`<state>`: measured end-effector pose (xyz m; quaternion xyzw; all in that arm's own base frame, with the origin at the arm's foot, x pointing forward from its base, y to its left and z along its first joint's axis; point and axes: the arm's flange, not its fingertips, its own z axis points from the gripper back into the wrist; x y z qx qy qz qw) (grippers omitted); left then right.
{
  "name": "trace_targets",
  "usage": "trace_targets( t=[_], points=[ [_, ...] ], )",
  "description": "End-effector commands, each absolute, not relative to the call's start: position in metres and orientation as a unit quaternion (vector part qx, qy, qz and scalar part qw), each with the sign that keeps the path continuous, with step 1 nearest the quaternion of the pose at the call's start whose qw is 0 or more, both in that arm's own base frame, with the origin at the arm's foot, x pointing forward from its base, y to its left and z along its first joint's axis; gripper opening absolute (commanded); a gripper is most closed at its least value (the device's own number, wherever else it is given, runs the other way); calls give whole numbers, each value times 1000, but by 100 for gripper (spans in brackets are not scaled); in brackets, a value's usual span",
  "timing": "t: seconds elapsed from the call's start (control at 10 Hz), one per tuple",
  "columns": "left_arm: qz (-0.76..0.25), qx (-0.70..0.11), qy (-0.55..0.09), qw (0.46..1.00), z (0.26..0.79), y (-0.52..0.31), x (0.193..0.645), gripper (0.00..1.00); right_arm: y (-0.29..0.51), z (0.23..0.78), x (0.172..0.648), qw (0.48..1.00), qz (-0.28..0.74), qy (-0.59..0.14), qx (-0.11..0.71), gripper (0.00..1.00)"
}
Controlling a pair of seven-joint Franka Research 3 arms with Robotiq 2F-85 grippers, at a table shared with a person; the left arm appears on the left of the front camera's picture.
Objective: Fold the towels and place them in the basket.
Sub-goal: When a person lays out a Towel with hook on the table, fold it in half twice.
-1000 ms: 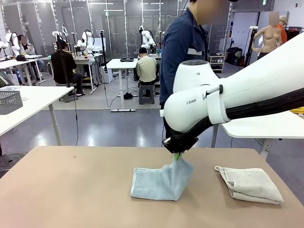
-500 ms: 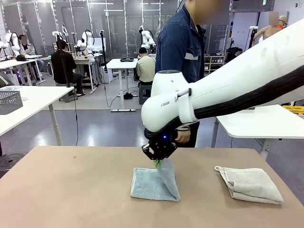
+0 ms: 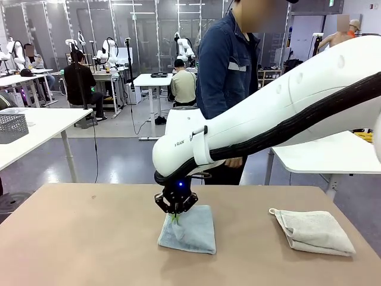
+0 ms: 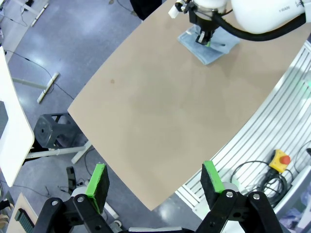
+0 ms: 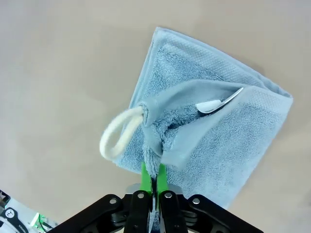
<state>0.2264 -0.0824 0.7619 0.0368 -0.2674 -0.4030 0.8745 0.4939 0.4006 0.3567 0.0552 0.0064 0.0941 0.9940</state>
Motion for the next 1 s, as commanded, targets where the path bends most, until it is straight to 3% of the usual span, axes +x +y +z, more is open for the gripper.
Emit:
trace_targets(
  t=[0.0, 0.3, 0.5, 0.7, 0.8, 0.9],
  points=[
    [-405, 42, -268, 873, 762, -82, 226, 95, 404, 362, 503, 996, 75, 6, 41, 14],
    [-405, 42, -268, 873, 762, -82, 226, 95, 405, 362, 504, 996, 69, -3, 53, 73],
    [-405, 42, -268, 873, 762, -82, 226, 95, 403, 360, 504, 996, 71, -4, 57, 100],
    [-405, 42, -268, 873, 762, -82, 226, 95, 395, 363, 504, 995, 71, -7, 63, 100],
    [-405, 42, -268, 873, 762, -82, 226, 95, 390, 363, 503, 995, 71, -8, 68, 94],
    [-405, 42, -268, 873, 762, -82, 226, 95, 387, 363, 502, 995, 71, -8, 71, 100]
  ],
)
